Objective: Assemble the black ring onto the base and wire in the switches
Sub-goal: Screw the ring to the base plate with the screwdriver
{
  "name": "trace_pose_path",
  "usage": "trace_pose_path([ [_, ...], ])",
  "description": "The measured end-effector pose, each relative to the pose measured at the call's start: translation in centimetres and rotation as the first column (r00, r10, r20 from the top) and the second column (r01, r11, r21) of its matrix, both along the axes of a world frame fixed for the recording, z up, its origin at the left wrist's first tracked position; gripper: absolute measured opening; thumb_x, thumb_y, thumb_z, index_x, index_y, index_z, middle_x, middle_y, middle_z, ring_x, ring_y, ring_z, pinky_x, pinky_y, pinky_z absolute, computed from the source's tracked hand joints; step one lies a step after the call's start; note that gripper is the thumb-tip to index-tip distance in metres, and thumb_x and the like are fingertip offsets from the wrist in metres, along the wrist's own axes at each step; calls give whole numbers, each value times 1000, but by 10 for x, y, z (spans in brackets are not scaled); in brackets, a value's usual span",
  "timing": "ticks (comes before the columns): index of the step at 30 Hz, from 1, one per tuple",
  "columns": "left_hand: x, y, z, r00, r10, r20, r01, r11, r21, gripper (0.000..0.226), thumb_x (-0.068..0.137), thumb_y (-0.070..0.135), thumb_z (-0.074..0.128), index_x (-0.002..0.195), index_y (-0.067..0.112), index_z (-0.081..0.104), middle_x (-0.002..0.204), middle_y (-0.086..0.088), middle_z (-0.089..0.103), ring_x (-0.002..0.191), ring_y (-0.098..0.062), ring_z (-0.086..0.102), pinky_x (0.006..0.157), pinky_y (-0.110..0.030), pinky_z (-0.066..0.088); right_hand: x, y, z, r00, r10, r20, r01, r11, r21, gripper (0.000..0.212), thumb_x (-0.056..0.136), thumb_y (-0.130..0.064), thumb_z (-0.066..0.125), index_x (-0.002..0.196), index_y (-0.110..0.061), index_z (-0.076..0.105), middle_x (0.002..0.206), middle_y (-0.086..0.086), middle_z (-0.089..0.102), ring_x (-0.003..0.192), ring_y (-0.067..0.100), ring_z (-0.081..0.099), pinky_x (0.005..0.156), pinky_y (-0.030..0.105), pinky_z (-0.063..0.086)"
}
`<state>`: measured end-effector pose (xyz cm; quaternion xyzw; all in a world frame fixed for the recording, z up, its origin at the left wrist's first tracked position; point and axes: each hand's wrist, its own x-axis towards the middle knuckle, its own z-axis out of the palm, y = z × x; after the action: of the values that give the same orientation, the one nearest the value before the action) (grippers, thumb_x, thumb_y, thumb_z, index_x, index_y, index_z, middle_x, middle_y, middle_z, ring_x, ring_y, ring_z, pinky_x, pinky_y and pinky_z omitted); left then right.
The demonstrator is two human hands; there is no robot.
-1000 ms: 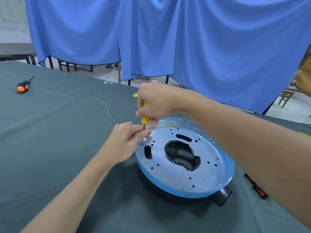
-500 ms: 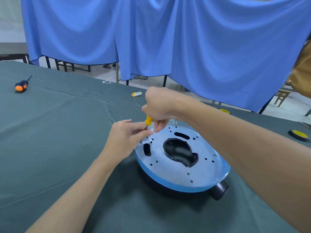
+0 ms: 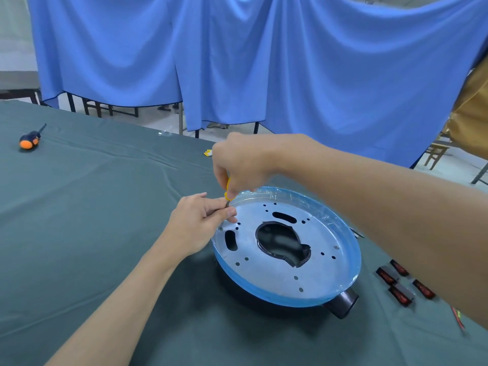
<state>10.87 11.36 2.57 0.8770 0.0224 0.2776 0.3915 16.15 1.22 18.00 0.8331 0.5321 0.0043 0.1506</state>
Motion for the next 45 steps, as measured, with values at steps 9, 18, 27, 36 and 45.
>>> trace_pose_path([
  [9,-4,0,0,1000,-18,-11,18,999,36,29,99,17,56,77,3,68,93,10,77,89,-18,67,113,-26,26,1,14,-7,985,-134,-112,131,991,-37,37,88,-15,59,51,-14,57,40,-7,58,45,12,56,48,18,44],
  [18,-3,-2,-1,999,-48,-14,46,991,-123,18,90,23,70,75,15,77,57,1,56,66,-23,46,82,-21,35,0,15,-5,781,-370,-503,415,910,-25,26,98,0,41,80,-6,58,86,6,64,36,6,55,40,13,45],
  [27,-4,-1,-2,995,-86,-52,75,980,-182,16,90,26,71,77,22,79,76,8,70,81,-36,58,81,-51,50,-8,3,2,901,274,336,-115,898,-425,39,91,-46,56,65,-27,35,71,-1,42,57,17,44,48,26,31],
  [36,1,0,-10,995,-98,28,101,977,-187,20,94,18,65,81,9,78,82,12,75,80,-35,61,87,-37,46,7,22,0,930,328,163,-227,865,-447,42,91,-32,54,57,-11,42,56,2,45,46,17,37,37,24,28],
  [45,2,-2,-11,990,-139,20,140,971,-196,15,95,19,64,88,19,78,86,32,69,88,-13,67,98,-42,44,15,30,-6,891,-378,-252,240,863,-444,28,97,-17,47,84,4,60,54,1,28,33,15,19,38,15,23],
])
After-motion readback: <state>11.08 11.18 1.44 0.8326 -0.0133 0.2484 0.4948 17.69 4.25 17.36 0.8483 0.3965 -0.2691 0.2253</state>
